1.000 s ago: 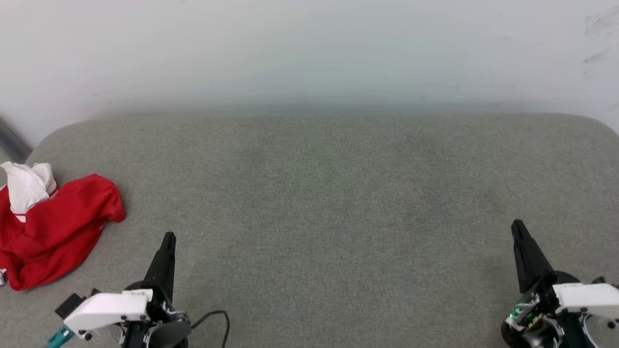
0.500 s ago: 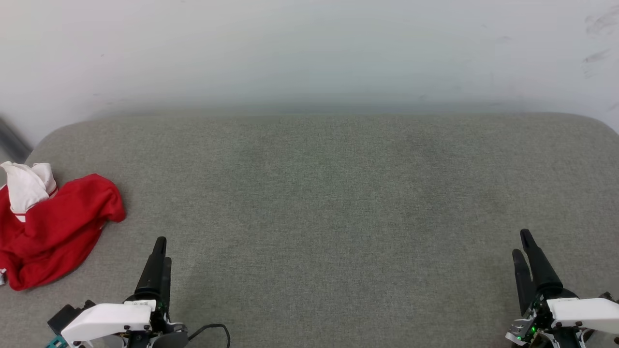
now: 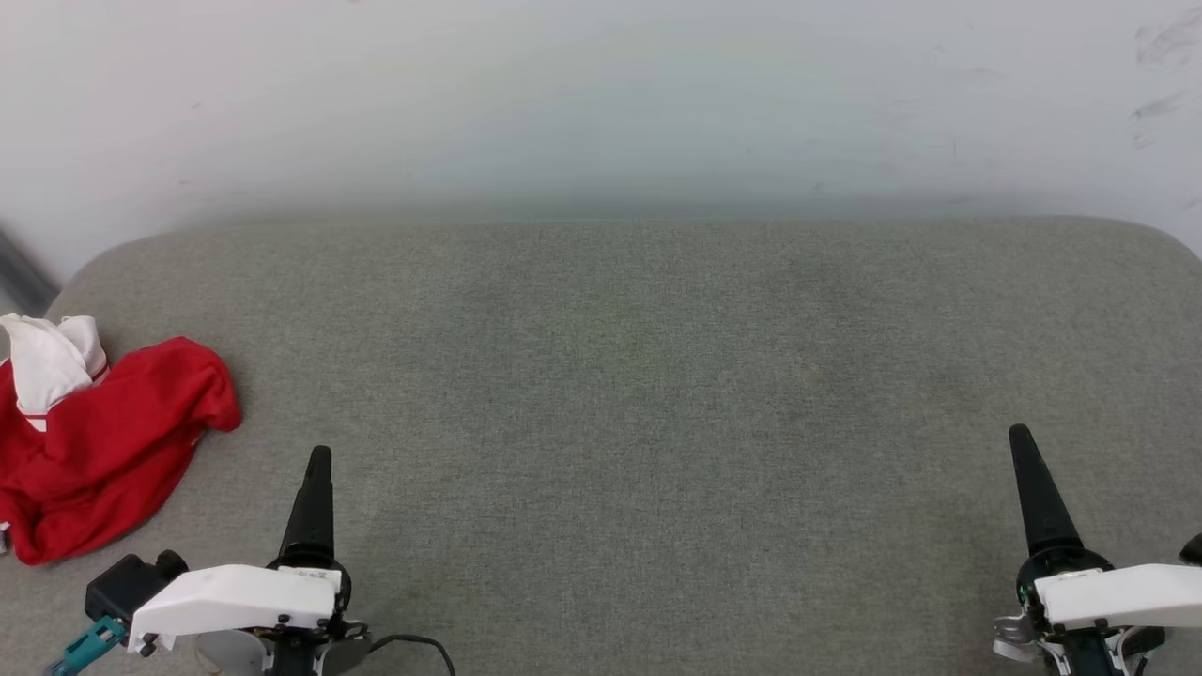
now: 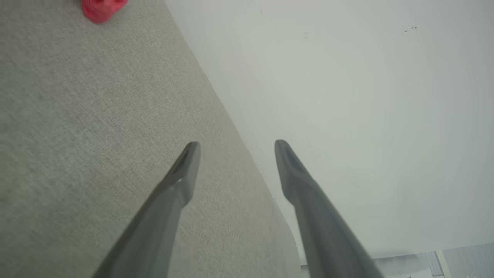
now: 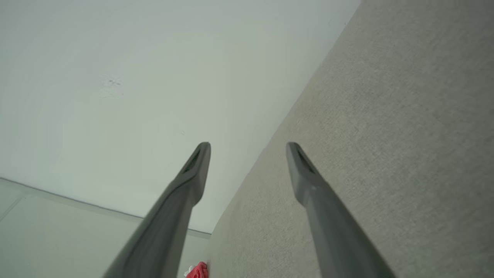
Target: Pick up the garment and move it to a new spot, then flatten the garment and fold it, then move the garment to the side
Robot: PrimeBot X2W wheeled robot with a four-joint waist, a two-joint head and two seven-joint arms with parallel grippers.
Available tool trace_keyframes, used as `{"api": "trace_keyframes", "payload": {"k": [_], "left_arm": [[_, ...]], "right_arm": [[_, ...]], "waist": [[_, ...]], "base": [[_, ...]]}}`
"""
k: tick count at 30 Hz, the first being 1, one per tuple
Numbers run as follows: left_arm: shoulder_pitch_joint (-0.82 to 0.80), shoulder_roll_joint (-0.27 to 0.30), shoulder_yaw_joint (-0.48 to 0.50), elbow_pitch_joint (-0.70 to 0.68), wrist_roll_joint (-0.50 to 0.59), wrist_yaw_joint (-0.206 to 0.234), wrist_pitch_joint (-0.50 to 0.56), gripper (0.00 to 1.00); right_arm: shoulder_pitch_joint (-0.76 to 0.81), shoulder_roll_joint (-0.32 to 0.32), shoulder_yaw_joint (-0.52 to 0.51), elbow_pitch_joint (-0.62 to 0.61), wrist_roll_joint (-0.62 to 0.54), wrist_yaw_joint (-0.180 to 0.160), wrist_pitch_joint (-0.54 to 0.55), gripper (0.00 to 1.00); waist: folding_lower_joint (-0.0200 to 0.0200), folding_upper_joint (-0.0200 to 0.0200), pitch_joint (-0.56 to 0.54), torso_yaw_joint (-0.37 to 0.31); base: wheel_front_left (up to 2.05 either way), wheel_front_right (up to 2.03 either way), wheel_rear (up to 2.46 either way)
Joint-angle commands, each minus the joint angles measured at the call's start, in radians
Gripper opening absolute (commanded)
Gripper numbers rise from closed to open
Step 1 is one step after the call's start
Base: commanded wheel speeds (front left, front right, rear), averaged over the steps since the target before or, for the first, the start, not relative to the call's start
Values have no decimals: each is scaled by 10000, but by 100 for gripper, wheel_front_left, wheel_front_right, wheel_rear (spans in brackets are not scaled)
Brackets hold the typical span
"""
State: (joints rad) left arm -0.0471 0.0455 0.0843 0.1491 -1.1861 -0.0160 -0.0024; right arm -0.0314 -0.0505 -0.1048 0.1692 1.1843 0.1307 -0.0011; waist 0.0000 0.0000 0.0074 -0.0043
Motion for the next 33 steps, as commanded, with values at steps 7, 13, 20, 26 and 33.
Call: {"api": "trace_keyframes", "payload": {"k": [7,13,20,26,33], "left_arm": [[8,35,-283,-355,1746,355,-326,100],[72,66,-485,-405,2997,574,-544,100],[94,250,-899,-399,4285,820,-781,100],[79,362,-1262,-394,5150,1079,-973,100],[131,504,-1583,-425,5978,1397,-1191,100]], "right_arm": [[58,-8,229,-556,-1921,0,-337,100],[182,-7,393,-664,-3249,0,-554,100],[279,-6,461,-694,-4468,0,-796,100],[368,-5,496,-714,-5419,0,-992,100],[486,-4,534,-716,-6346,0,-1192,100]], "waist": [[0,0,18,1],[0,0,41,2],[0,0,87,9],[0,0,133,8],[0,0,158,0]], "base": [[0,0,0],[0,0,0],[0,0,0],[0,0,0],[0,0,0]]}}
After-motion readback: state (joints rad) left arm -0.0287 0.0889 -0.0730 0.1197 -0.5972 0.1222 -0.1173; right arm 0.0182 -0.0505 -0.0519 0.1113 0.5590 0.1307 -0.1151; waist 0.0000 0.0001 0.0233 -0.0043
